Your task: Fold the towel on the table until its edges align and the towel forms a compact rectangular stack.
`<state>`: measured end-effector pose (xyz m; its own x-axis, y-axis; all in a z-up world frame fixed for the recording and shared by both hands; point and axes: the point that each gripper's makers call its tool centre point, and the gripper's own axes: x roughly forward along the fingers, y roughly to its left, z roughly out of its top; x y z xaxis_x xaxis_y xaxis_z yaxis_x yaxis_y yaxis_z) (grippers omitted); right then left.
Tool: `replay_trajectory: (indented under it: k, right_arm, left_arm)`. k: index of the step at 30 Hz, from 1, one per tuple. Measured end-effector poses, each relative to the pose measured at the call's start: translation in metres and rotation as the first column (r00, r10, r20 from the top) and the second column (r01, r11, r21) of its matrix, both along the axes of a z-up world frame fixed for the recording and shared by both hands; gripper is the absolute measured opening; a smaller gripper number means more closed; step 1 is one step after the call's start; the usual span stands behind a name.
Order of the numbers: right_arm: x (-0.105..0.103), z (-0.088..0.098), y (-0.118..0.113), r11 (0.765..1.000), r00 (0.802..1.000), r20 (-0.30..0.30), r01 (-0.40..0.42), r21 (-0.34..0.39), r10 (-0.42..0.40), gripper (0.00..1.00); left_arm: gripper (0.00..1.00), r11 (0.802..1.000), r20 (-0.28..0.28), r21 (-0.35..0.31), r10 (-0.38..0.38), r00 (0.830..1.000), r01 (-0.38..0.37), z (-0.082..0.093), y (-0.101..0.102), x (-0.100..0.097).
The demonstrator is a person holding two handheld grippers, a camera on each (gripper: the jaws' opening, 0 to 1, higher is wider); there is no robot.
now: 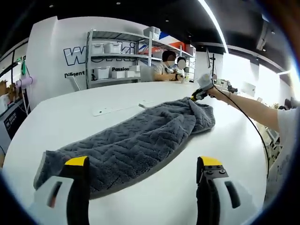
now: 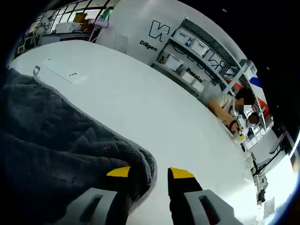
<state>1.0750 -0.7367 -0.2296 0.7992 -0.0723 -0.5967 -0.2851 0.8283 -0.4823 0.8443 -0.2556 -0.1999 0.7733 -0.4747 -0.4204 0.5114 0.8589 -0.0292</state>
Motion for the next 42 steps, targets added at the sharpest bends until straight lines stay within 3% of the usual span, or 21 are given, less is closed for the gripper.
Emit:
replay_trajectory:
  k: [3,7,10,13,18,20,22,24,27,34,38,42]
  right_arm:
    - [-0.003,0.014,0.000,1.000,1.000,0.019,0.002,0.013,-0.002,0.43]
    - [-0.012,0.039,-0.001,1.000,0.999,0.052,0.001,0.001,-0.001,0.64]
    - [-0.023,0.062,0.005,0.999,0.995,0.089,-0.034,0.008,0.034,0.69]
    - [-0.040,0.074,0.020,0.994,0.991,0.077,-0.113,0.000,0.112,0.82]
    - [-0.079,0.079,0.047,0.975,0.976,0.004,-0.220,-0.044,0.220,1.00]
    - [-0.102,0.072,0.060,0.958,0.957,-0.073,-0.283,-0.047,0.279,0.99]
    - [-0.122,0.071,0.075,0.949,0.946,-0.090,-0.315,-0.021,0.312,0.99]
    - [-0.135,0.079,0.093,0.926,0.925,-0.046,-0.376,0.012,0.376,0.99]
    - [-0.151,0.087,0.107,0.915,0.916,-0.008,-0.400,0.047,0.401,0.99]
    - [-0.187,0.094,0.146,0.859,0.869,0.062,-0.495,0.132,0.491,0.99]
    - [-0.207,0.087,0.169,0.816,0.836,0.085,-0.548,0.182,0.542,0.99]
    - [-0.217,0.081,0.180,0.802,0.830,0.121,-0.557,0.217,0.544,0.99]
  left_arm:
    - [1.00,1.000,0.000,0.005,-0.008,1.000,0.008,0.000,-0.002,-0.001]
    - [1.00,1.000,0.005,0.003,-0.013,1.000,0.013,0.002,-0.003,-0.003]
    - [1.00,1.000,0.017,0.000,-0.020,1.000,0.020,0.007,-0.005,-0.005]
    - [1.00,1.000,0.033,-0.007,-0.028,0.999,0.028,0.013,-0.007,-0.007]
    - [1.00,0.999,0.052,-0.011,-0.038,0.998,0.039,0.019,-0.010,-0.010]
    - [0.99,0.999,0.055,-0.010,-0.043,0.998,0.044,0.019,-0.012,-0.010]
    - [0.99,0.999,0.054,-0.009,-0.047,0.997,0.047,0.019,-0.013,-0.010]
    - [0.99,0.999,0.049,-0.007,-0.049,0.998,0.050,0.017,-0.013,-0.010]
    - [0.99,0.999,0.051,-0.008,-0.048,0.998,0.048,0.018,-0.013,-0.010]
    - [0.99,0.998,0.045,0.000,-0.058,0.997,0.058,0.016,-0.016,-0.011]
    - [0.99,0.998,0.045,0.003,-0.061,0.997,0.061,0.016,-0.016,-0.011]
    - [0.99,0.998,0.040,0.004,-0.058,0.997,0.058,0.015,-0.014,-0.009]
